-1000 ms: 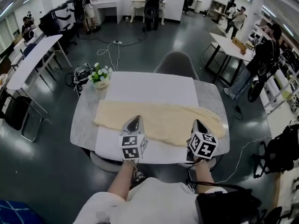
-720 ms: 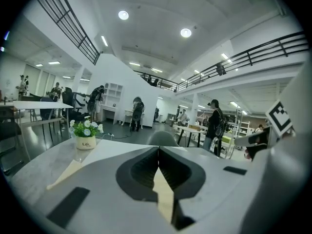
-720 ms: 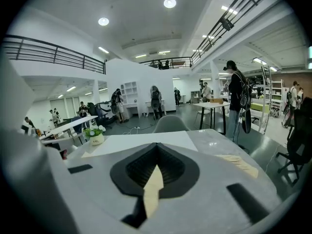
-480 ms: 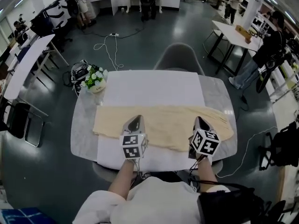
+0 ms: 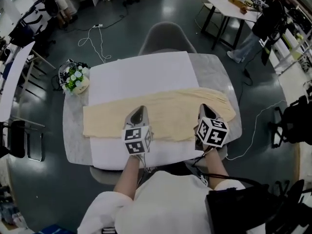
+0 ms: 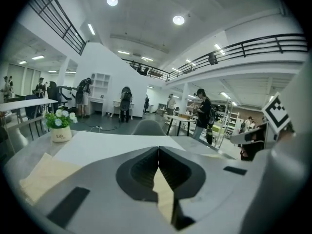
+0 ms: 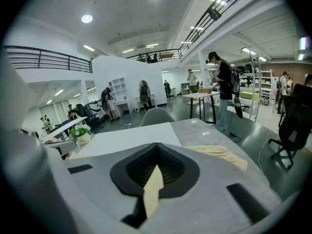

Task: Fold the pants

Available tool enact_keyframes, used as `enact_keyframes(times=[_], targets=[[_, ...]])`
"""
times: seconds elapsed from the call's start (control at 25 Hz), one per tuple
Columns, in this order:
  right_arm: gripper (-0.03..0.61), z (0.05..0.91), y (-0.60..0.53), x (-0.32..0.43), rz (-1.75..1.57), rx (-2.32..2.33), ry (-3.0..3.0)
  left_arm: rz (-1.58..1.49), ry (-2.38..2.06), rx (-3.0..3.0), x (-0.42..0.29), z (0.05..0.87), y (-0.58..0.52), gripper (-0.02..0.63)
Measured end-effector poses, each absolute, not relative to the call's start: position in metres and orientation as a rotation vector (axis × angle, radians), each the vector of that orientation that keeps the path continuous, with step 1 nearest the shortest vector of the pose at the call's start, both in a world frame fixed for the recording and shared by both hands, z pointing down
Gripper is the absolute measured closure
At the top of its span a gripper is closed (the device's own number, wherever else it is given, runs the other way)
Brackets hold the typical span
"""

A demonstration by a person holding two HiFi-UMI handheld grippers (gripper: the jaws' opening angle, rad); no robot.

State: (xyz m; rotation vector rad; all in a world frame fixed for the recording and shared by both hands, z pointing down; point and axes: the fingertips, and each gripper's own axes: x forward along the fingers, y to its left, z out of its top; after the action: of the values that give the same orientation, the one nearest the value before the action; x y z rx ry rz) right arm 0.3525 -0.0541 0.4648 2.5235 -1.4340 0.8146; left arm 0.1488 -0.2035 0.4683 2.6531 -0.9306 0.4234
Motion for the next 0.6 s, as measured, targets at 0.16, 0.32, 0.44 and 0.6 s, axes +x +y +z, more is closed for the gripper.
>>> enact_keyframes(times=[0.16, 0.32, 0.44, 0.6], targets=[[0.586, 0.471, -0.007, 0.386, 0.834, 2.609, -1.291, 0.457, -0.789, 2.691, 0.198, 0.481, -0.179, 0.604], [0.586, 0.476, 0.048, 0.425, 0.855, 2.689, -1.145, 0.479, -0.645, 2.726, 0.254, 0.487, -0.146, 0.604], [0.586, 0.481, 0.09, 0.449, 0.878, 2.751, -1.03, 0.506, -0.529, 2.761, 0.292, 0.492, -0.116, 0.604], [0.586, 0.492, 0.135, 0.479, 0.913, 2.802, -0.922, 0.548, -0.423, 2.778, 0.336, 0.501, -0.083, 0.604]])
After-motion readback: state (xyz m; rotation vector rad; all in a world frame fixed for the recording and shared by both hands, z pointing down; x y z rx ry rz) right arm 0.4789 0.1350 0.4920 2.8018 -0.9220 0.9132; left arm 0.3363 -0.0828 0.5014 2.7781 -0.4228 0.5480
